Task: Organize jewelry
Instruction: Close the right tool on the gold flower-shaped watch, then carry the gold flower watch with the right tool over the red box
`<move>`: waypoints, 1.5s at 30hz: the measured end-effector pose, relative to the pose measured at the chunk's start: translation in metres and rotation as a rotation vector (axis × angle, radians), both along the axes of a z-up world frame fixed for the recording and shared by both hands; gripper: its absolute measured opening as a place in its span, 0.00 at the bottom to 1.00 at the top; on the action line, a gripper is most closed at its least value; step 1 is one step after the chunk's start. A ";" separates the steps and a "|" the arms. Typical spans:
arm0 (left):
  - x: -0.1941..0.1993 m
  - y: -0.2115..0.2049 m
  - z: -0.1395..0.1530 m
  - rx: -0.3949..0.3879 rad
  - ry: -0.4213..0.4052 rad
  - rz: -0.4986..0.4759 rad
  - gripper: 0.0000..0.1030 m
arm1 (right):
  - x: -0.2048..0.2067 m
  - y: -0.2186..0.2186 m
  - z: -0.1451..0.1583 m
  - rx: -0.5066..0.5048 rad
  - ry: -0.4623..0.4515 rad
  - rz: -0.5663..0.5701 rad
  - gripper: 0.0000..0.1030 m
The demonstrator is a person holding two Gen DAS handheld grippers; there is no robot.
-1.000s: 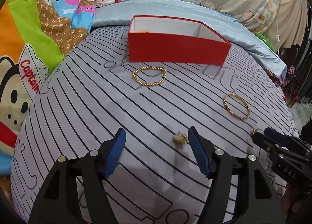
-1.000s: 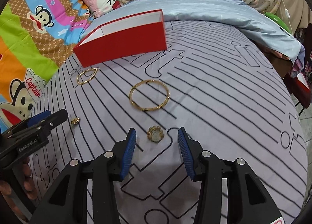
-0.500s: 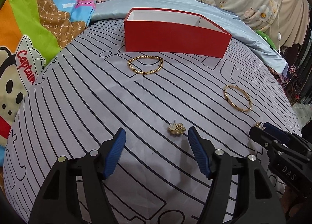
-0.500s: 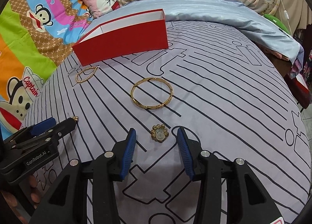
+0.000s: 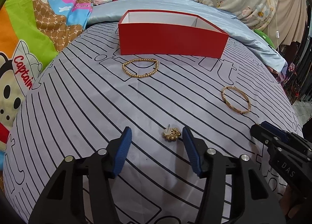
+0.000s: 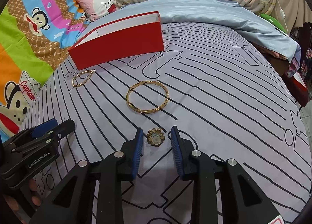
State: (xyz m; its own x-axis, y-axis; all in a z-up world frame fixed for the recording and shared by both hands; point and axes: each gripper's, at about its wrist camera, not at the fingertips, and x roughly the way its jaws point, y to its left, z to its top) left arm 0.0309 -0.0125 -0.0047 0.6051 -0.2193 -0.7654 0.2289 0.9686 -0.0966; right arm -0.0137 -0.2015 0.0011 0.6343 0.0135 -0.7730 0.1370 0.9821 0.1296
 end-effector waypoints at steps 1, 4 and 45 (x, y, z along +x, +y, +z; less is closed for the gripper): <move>0.000 0.000 0.000 0.000 0.000 -0.001 0.45 | 0.000 0.000 0.000 0.000 0.000 0.000 0.24; 0.000 -0.001 0.000 0.000 -0.003 -0.004 0.37 | 0.000 0.000 0.000 0.000 0.001 0.005 0.19; 0.044 0.010 0.069 0.010 -0.098 0.038 0.18 | 0.043 0.029 0.064 -0.002 -0.131 0.119 0.18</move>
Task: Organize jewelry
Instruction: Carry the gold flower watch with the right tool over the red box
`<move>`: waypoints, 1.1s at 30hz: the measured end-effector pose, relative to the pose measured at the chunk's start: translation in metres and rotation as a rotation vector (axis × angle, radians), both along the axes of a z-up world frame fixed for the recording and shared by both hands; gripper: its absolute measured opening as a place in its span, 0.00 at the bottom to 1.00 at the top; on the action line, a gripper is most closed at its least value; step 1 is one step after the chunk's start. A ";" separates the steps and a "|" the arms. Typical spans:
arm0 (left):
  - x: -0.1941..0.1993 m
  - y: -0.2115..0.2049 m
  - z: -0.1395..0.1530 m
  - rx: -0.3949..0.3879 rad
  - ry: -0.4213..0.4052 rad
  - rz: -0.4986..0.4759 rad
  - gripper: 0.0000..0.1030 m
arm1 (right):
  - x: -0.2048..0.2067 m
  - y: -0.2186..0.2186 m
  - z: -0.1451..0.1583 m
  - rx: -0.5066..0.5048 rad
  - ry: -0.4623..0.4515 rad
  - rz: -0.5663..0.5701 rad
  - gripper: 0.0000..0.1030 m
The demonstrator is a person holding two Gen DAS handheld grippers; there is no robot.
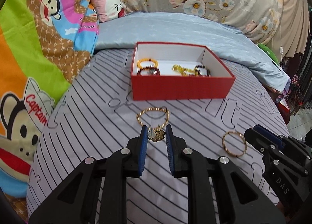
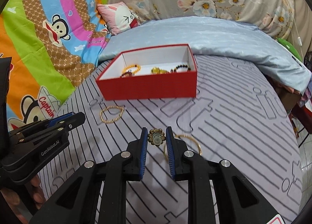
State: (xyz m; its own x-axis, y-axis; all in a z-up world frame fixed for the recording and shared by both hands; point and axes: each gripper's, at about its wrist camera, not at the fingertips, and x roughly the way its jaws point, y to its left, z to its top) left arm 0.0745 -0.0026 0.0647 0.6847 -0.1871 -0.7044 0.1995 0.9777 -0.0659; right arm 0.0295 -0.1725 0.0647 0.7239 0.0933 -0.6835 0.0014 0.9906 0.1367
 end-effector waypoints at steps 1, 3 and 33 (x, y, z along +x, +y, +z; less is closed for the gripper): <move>0.003 -0.001 0.002 0.002 -0.005 0.001 0.18 | 0.005 0.000 0.004 0.000 -0.009 0.001 0.18; 0.010 -0.003 0.008 0.004 -0.020 0.002 0.18 | 0.012 0.000 0.009 0.004 -0.021 0.003 0.18; 0.116 -0.035 0.038 0.038 -0.114 0.017 0.18 | 0.129 -0.011 0.050 0.007 -0.121 0.000 0.18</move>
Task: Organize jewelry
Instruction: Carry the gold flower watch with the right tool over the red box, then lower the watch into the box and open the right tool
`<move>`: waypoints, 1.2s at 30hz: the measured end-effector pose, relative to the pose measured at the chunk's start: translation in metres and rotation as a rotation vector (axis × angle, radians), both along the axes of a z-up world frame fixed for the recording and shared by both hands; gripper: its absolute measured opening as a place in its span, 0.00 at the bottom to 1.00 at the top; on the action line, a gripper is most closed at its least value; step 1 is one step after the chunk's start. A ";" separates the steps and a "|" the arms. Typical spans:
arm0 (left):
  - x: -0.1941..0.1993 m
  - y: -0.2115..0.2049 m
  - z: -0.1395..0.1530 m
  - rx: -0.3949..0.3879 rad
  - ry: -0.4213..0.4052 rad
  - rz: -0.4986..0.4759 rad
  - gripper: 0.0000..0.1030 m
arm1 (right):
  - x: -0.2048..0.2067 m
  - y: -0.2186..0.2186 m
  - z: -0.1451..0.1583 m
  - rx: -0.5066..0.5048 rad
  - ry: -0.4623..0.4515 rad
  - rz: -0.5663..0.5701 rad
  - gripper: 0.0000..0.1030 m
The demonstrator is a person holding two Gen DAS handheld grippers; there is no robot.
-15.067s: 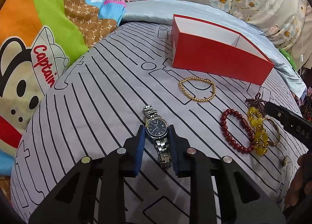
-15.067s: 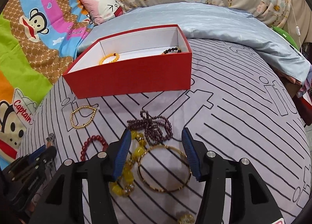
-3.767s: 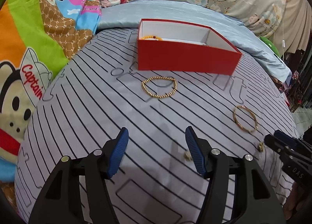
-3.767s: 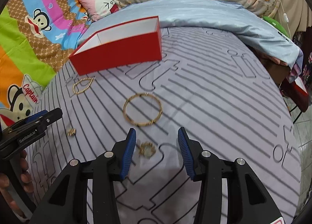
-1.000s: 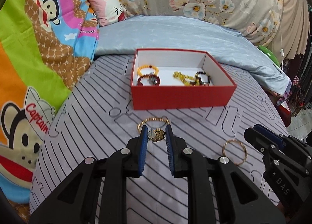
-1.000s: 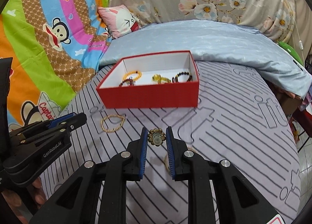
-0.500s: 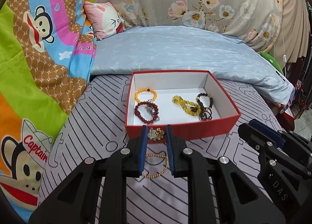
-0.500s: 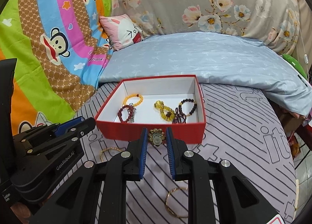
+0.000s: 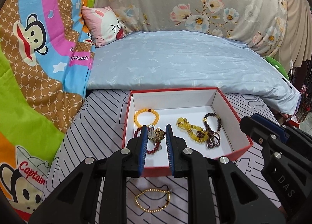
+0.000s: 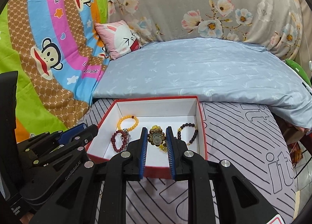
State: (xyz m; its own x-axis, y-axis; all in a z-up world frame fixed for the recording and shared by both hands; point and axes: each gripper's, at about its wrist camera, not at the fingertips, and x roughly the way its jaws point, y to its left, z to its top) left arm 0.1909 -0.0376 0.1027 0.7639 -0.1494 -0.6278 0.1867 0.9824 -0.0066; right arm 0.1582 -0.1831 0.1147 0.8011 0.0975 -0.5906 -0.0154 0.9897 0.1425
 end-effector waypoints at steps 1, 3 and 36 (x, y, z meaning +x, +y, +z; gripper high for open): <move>0.003 -0.001 0.000 0.001 -0.002 0.001 0.18 | 0.004 -0.001 0.000 0.002 0.001 -0.001 0.18; 0.012 -0.002 0.000 0.003 -0.002 0.003 0.18 | 0.012 -0.003 -0.001 0.009 0.005 -0.003 0.18; 0.109 -0.024 -0.052 0.036 0.080 0.024 0.18 | 0.109 -0.013 -0.062 -0.025 0.134 -0.010 0.18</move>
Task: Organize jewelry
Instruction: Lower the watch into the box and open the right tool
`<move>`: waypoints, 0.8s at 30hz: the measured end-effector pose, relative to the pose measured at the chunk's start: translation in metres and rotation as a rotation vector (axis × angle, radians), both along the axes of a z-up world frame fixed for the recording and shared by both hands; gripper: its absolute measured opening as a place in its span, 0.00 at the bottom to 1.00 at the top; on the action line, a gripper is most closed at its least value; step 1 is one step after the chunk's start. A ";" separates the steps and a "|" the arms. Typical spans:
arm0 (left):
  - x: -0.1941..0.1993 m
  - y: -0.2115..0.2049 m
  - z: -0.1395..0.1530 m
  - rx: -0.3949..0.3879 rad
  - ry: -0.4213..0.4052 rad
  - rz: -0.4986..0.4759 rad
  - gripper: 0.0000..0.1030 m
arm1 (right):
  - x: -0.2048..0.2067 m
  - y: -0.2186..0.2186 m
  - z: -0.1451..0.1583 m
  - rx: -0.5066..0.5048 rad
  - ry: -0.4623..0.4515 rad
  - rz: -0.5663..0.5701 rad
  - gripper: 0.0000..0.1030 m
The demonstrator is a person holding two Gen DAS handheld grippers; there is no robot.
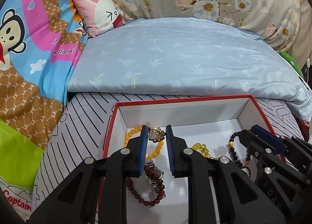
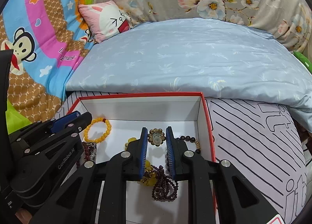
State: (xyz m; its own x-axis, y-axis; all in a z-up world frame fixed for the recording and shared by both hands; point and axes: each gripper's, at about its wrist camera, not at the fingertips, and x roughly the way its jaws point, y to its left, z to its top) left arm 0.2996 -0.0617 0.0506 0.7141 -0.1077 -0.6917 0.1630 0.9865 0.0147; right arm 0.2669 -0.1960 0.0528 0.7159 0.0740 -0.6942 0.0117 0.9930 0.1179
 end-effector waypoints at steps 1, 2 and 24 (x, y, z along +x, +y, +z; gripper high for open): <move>0.000 -0.001 -0.001 0.001 0.000 -0.001 0.18 | 0.000 0.000 -0.001 0.000 0.001 0.000 0.18; 0.001 -0.001 -0.002 0.002 0.000 -0.002 0.18 | 0.001 0.000 -0.002 0.000 0.003 0.000 0.18; -0.005 -0.005 0.002 0.015 -0.008 0.011 0.45 | -0.002 0.000 0.003 -0.053 -0.006 -0.042 0.40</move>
State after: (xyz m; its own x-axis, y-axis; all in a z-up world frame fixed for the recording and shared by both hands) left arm 0.2946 -0.0667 0.0524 0.7211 -0.0897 -0.6871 0.1519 0.9879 0.0305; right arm 0.2645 -0.1957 0.0559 0.7217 0.0074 -0.6921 0.0527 0.9965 0.0655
